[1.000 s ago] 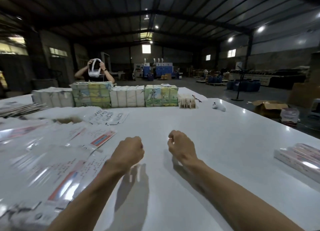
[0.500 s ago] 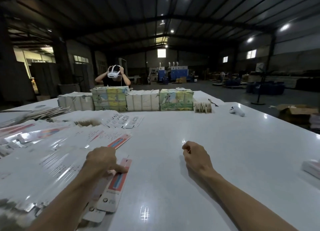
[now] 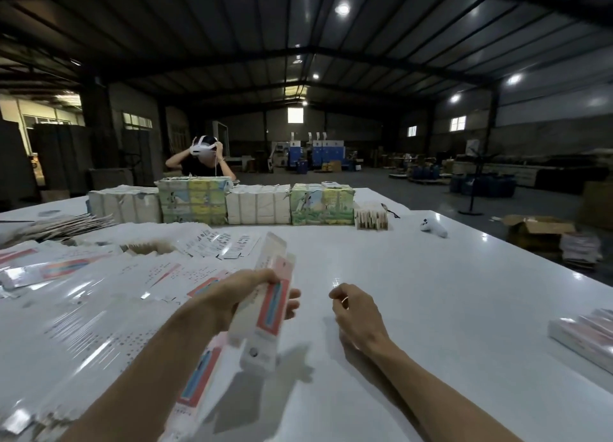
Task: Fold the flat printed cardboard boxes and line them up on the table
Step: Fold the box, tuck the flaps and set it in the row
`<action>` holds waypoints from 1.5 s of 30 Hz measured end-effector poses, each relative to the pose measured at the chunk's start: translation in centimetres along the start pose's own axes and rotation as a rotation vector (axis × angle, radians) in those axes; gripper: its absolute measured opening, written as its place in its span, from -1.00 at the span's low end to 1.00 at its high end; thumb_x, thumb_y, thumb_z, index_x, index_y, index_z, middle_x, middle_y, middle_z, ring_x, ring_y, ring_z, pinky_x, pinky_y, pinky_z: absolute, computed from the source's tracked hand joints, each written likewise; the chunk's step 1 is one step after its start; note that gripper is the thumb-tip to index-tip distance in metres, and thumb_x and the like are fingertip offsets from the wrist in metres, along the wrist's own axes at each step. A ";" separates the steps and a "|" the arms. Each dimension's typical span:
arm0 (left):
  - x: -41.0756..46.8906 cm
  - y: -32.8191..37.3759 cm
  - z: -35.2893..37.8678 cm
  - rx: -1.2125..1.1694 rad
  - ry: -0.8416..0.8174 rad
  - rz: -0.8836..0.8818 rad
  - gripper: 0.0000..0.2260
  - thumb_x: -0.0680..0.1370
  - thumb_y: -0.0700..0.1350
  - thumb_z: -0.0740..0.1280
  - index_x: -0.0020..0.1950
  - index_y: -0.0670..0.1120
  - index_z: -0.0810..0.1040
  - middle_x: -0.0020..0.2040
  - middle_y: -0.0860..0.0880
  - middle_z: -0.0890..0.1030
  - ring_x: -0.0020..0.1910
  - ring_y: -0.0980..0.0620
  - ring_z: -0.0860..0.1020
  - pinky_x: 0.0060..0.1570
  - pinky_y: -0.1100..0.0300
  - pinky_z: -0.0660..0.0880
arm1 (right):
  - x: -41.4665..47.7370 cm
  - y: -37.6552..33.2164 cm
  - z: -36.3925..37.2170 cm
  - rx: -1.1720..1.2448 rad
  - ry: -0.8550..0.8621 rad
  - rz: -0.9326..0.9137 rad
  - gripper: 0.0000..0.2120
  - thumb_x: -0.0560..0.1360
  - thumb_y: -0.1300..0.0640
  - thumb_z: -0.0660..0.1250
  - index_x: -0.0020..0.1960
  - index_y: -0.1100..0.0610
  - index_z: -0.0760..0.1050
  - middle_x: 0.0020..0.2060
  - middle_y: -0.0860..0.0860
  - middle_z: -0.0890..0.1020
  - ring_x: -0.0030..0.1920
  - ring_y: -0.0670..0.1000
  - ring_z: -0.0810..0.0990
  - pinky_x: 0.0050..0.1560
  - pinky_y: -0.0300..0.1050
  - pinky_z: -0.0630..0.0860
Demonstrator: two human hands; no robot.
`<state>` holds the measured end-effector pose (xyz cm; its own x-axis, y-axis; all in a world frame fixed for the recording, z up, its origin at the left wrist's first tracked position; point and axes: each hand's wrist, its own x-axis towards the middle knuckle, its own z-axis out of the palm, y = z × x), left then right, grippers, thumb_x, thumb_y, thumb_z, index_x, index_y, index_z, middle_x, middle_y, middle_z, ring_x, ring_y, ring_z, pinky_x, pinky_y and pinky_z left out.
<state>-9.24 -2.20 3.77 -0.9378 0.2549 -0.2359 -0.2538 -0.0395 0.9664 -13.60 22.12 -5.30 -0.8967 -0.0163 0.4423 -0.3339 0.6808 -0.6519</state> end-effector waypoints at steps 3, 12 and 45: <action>1.4 -1.5 3.4 -0.193 -0.070 -0.011 -0.60 0.66 -0.10 0.34 0.44 -0.26 0.44 0.22 -0.28 0.69 0.05 -0.22 0.73 -0.08 -0.03 0.70 | 0.3 -0.7 -0.4 0.104 0.081 -0.055 -0.81 0.67 0.20 0.27 0.21 0.11 0.61 0.06 -0.04 0.68 0.01 -0.08 0.62 0.10 -0.12 0.60; 4.2 -6.4 8.0 -0.241 -0.036 0.159 -0.42 0.67 0.31 0.08 0.30 -0.11 0.62 0.04 -0.23 0.73 -0.13 -0.20 0.74 -0.15 -0.03 0.67 | 1.1 -1.5 -1.6 0.296 0.072 -0.145 -0.76 0.71 -0.01 0.24 0.36 -0.04 0.49 0.21 -0.01 0.49 0.13 0.03 0.68 -0.05 0.01 0.74; 6.1 -6.3 5.9 -0.688 -0.233 0.024 -0.48 0.61 0.33 0.24 0.12 -0.13 0.59 -0.24 -0.16 0.58 -0.39 -0.04 0.60 -0.36 0.09 0.64 | 0.3 -3.6 -1.1 0.891 -0.291 0.053 -0.52 0.59 -0.07 0.44 0.45 -0.11 0.36 0.07 0.03 0.75 0.12 0.14 0.74 0.13 -0.02 0.69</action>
<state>-11.96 5.32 -3.19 -0.8896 0.4424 -0.1137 -0.3975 -0.6271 0.6699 -12.38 20.47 -2.11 -0.9145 -0.2657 0.3052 -0.2817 -0.1233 -0.9515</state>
